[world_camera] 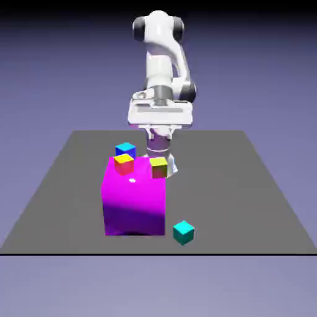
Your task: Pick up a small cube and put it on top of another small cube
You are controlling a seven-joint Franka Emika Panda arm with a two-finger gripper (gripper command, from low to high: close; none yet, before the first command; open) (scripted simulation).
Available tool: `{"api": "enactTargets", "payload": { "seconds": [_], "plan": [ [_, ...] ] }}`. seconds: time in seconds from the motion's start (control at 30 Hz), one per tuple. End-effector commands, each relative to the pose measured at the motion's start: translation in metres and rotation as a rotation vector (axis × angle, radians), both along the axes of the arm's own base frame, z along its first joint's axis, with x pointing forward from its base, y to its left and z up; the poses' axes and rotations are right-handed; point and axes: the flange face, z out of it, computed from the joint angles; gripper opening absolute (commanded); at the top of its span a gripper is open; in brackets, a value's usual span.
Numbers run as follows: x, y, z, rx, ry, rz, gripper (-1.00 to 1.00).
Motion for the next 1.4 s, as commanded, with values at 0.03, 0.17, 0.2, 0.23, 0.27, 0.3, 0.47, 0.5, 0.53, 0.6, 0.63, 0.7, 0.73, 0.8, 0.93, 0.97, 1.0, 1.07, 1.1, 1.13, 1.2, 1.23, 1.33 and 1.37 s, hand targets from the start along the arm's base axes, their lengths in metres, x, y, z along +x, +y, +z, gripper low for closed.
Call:
{"api": "enactTargets", "payload": {
  "seconds": [0.03, 0.17, 0.2, 0.23, 0.27, 0.3, 0.47, 0.5, 0.53, 0.6, 0.63, 0.7, 0.73, 0.8, 0.93, 0.97, 1.0, 1.07, 1.1, 1.13, 1.2, 1.23, 1.33, 1.37],
  "plan": [
    [0.018, 0.009, -0.012, -0.031, 0.088, 0.034, 0.00],
    [0.050, 0.028, -0.041, -0.092, 0.262, 0.100, 0.00],
    [0.057, 0.032, -0.049, -0.107, 0.305, 0.117, 0.00],
    [0.064, 0.037, -0.057, -0.121, 0.349, 0.133, 0.00],
    [0.071, 0.042, -0.066, -0.136, 0.392, 0.150, 0.00],
    [0.077, 0.047, -0.075, -0.151, 0.435, 0.166, 0.00],
    [0.104, 0.070, -0.122, -0.223, 0.647, 0.247, 0.00],
    [0.109, 0.074, -0.132, -0.237, 0.689, 0.263, 0.00],
    [0.113, 0.078, -0.142, -0.251, 0.730, 0.278, 0.00],
    [0.120, 0.087, -0.162, -0.279, 0.813, 0.309, 0.00],
    [0.124, 0.091, -0.173, -0.292, 0.855, 0.325, 0.00],
    [0.129, 0.099, -0.194, -0.319, 0.936, 0.355, 0.00],
    [0.131, 0.103, -0.205, -0.332, 0.977, 0.369, 0.00],
    [0.135, 0.110, -0.226, -0.358, 1.058, 0.398, 0.00],
    [0.138, 0.124, -0.270, -0.407, 1.217, 0.453, 0.00],
    [0.138, 0.126, -0.277, -0.415, 1.243, 0.462, 0.00],
    [0.138, 0.126, -0.277, -0.415, 1.243, 0.462, 0.00],
    [0.127, 0.117, -0.315, -0.416, 1.243, 0.461, 0.00],
    [0.120, 0.112, -0.333, -0.416, 1.243, 0.461, 0.00],
    [0.117, 0.110, -0.340, -0.415, 1.243, 0.462, 0.00],
    [0.117, 0.110, -0.340, -0.415, 1.243, 0.462, -1.00],
    [0.124, 0.115, -0.322, -0.416, 1.243, 0.461, -1.00],
    [0.143, 0.130, -0.271, -0.447, 1.230, 0.503, -1.00],
    [0.149, 0.118, -0.253, -0.478, 1.223, 0.503, -1.00]
  ]
}}
